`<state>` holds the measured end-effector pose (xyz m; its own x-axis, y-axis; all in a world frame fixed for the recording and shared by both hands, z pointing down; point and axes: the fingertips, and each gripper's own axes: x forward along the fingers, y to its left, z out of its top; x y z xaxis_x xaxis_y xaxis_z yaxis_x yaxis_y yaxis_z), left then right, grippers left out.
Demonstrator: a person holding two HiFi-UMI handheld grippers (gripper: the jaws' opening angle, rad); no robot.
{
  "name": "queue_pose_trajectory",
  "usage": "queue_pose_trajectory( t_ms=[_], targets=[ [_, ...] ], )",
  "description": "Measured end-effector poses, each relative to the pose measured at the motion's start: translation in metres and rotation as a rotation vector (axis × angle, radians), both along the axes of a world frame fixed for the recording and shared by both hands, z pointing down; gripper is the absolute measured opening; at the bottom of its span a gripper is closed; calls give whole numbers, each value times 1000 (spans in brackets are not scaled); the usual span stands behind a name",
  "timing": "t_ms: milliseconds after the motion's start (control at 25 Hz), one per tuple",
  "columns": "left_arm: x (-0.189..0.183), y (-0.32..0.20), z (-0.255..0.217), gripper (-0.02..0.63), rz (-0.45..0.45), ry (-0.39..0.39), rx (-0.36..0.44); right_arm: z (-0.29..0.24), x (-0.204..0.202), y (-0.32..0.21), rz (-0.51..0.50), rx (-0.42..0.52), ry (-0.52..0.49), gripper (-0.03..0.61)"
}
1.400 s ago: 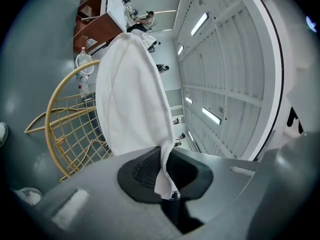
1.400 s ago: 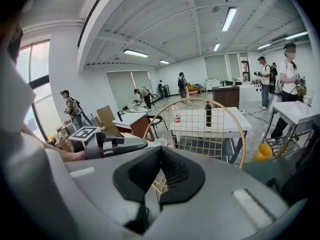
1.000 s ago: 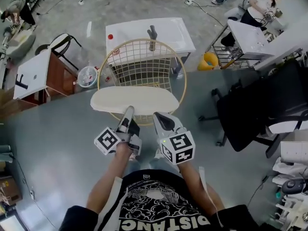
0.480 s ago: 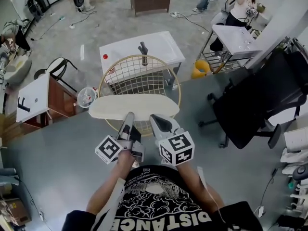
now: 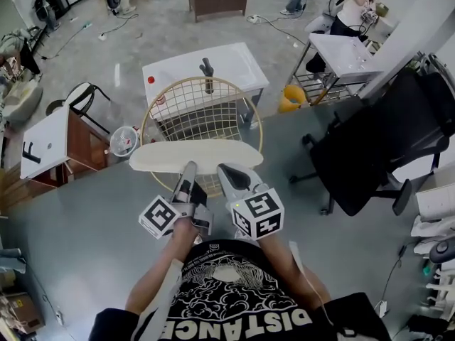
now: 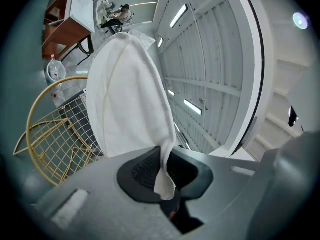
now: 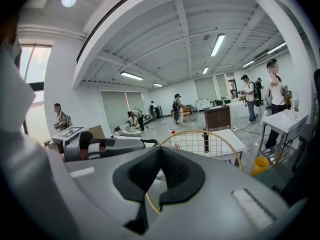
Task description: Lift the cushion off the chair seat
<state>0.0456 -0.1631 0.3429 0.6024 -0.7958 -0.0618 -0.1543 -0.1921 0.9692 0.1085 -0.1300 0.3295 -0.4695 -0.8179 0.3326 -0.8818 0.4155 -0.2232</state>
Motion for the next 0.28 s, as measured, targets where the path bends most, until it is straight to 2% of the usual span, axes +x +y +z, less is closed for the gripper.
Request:
queue_pose_trajectory(
  t_ms=[280],
  targets=[
    [0, -1, 7, 34, 0, -4, -5, 6, 1, -1, -3, -7, 0, -5]
  ],
)
